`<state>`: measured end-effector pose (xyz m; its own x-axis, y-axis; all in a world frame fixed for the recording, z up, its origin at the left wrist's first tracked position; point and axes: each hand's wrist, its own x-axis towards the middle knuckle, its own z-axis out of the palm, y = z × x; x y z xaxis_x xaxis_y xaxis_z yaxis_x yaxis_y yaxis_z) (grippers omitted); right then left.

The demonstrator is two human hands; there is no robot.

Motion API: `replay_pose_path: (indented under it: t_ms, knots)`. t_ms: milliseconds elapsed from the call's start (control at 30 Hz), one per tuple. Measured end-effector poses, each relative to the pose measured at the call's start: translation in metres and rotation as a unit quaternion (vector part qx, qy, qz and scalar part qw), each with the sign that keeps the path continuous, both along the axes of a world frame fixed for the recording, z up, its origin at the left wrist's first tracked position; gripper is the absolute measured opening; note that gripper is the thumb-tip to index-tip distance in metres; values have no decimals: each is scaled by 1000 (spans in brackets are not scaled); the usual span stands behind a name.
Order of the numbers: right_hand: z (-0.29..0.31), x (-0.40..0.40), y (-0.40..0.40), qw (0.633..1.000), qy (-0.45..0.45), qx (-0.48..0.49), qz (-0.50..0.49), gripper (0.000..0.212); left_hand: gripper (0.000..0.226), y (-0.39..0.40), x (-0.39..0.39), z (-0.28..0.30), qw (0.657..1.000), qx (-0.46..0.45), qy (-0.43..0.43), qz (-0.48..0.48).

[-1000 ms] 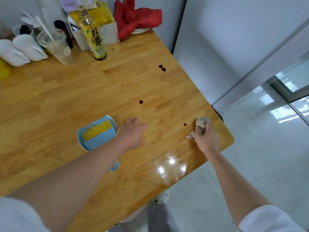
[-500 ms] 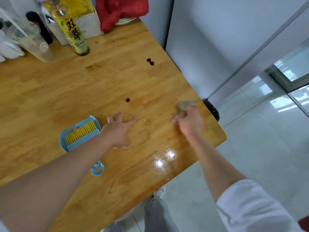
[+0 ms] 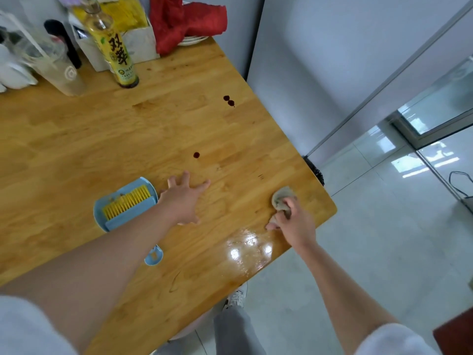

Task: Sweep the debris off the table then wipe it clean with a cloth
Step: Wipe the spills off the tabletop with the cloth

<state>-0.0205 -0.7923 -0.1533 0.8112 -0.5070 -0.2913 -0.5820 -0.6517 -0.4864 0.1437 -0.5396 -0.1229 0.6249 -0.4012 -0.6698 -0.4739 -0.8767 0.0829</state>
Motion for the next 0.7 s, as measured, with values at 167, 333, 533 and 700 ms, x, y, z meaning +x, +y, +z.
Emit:
replay_pose_path:
  t_ms: [167, 333, 533, 700]
  knots:
    - [8, -35, 22, 991, 25, -6, 128, 27, 114, -1, 1, 2, 1000, 14, 5, -11]
    - [12, -27, -43, 957, 6, -15, -288, 33, 114, -1, 2, -1, 999, 19, 6, -26]
    - [11, -7, 111, 993, 16, 69, 97, 29, 114, 3, 1, 6, 999, 14, 0, -38]
    - [16, 32, 47, 999, -6, 26, 35, 22, 128, 11, 1, 2, 999, -25, -25, -15]
